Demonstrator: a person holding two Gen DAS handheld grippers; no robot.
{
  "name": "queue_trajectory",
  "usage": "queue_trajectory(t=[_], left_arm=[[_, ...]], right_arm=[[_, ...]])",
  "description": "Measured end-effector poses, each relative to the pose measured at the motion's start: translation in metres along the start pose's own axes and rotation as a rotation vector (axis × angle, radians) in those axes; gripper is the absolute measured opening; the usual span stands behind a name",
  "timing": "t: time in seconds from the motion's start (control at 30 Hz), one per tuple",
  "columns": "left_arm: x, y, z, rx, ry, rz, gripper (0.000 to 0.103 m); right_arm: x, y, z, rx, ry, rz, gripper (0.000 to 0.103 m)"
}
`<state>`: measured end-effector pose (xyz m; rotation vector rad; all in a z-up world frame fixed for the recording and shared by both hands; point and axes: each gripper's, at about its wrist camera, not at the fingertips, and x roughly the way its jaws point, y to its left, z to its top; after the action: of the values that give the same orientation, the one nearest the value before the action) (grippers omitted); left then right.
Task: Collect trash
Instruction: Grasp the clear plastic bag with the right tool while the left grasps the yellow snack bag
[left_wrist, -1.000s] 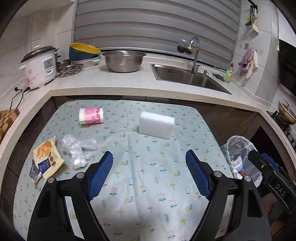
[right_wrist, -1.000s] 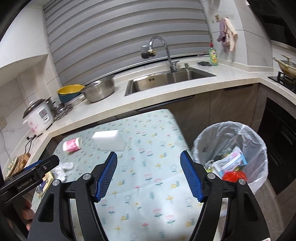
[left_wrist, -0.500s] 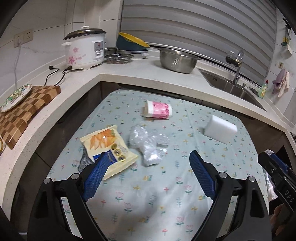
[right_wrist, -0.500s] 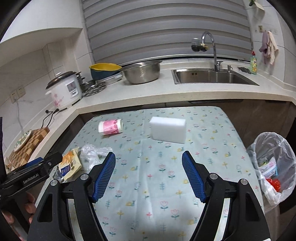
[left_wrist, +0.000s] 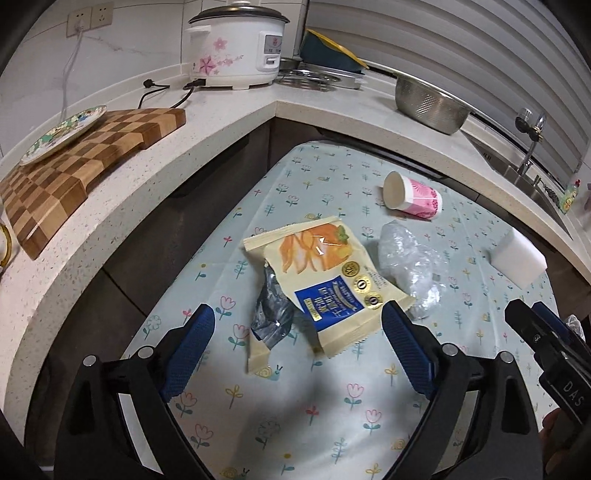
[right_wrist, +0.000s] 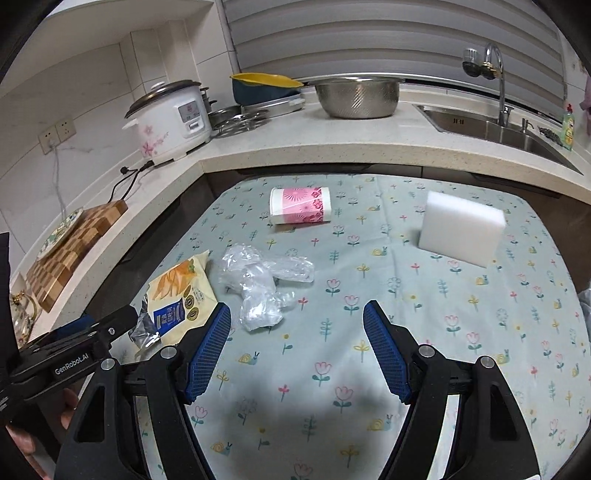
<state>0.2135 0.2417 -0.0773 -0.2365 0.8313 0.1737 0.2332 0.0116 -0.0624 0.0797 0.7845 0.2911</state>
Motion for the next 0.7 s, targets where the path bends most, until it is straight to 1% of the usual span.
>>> queue_trajectory(t=[0.17,0.23,0.47,0.6,0.67,0.7], left_arm=[[0.026,0.014,0.002,-0.04,0.042,0.0,0.089],[0.037,0.018,0.003,-0.053,0.064,-0.008,0.091],[0.069,0.028,0.007,-0.105,0.119,-0.033,0.092],[0.082,0.026,0.007,-0.105,0.145,-0.048,0.092],[0.084,0.024,0.008,-0.095,0.134,-0.043,0.092],[0.085,0.022,0.008,-0.088,0.13,-0.046,0.089]], right_arm=[[0.035,0.013,0.002,-0.023,0.039,0.002,0.071],[0.047,0.015,0.004,-0.022,0.052,0.001,0.071],[0.088,0.024,0.007,-0.03,0.095,0.005,0.071],[0.105,0.026,0.005,-0.028,0.121,0.007,0.071],[0.11,0.025,0.004,-0.024,0.13,0.006,0.071],[0.112,0.025,0.003,-0.021,0.132,0.009,0.069]])
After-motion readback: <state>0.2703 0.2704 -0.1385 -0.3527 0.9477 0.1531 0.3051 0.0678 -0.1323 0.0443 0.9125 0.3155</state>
